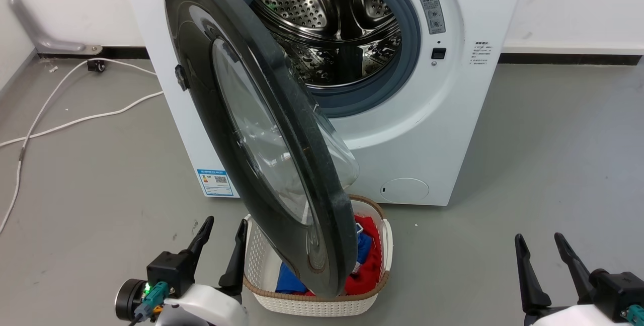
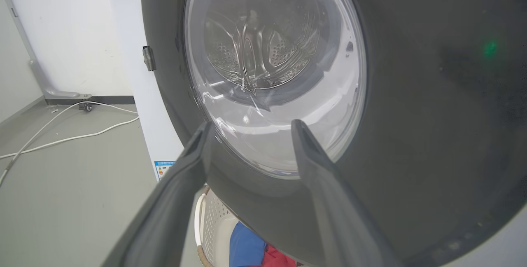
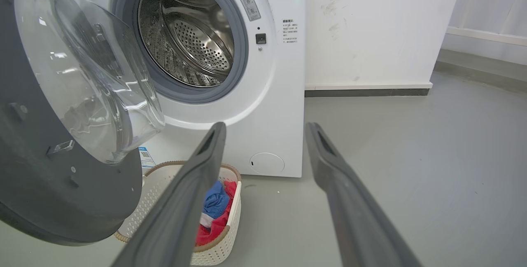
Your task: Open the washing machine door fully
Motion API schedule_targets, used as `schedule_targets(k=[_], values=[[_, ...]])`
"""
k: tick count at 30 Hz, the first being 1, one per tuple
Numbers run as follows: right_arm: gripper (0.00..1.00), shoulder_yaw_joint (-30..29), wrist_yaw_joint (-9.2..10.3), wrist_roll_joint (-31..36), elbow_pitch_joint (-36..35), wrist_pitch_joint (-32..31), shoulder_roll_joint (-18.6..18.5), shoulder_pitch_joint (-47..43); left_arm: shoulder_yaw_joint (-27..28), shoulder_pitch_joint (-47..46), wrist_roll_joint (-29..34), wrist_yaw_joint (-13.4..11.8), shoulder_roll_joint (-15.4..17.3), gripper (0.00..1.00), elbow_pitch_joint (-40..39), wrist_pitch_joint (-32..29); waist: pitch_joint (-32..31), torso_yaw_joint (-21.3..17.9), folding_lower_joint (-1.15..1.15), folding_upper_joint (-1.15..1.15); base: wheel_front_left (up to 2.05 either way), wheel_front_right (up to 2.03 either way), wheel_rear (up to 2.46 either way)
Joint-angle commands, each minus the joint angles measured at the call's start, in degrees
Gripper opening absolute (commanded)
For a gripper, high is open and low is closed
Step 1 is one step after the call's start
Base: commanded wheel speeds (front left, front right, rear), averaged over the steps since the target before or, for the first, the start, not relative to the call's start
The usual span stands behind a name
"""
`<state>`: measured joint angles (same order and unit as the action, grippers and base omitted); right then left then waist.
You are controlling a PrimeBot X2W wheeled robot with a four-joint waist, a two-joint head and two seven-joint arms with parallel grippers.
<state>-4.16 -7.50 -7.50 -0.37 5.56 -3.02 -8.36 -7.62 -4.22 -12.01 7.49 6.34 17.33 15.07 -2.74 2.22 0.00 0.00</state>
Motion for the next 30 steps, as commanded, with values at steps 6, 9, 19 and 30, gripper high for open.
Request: schedule_targets(k=[6, 9, 19, 30], values=[[1.0, 0.33, 0.02, -0.06, -0.62, -0.41, 0.23, -0.13, 0.02, -0.73, -0.65, -0.02, 0.19, 0.0, 0.11, 0.15, -0.06, -0.02, 0.0, 0.0, 0.0, 0.0, 0.0], [1.0, 0.19, 0.02, -0.61, -0.66, -0.47, 0.22, -0.41, 0.26, -1.42, -0.41, -0.26, 0.48, 0.0, -0.57, 0.15, -0.15, 0.06, 0.0, 0.0, 0.0, 0.0, 0.0], [1.0, -0.17, 0.02, -0.44, -0.84, -0.87, 0.23, -1.09, 1.0, -8.17, 0.72, -2.02, 1.49, 0.0, -11.18, -0.62, -0.57, 0.4, 0.0, 0.0, 0.0, 0.0, 0.0], [1.0, -0.28, 0.02, -0.36, -1.09, -1.31, 0.22, -1.5, -5.08, -18.65, 3.2, -2.51, -0.53, 0.0, -30.89, -5.03, -1.26, 0.88, 0.0, 0.0, 0.0, 0.0, 0.0]])
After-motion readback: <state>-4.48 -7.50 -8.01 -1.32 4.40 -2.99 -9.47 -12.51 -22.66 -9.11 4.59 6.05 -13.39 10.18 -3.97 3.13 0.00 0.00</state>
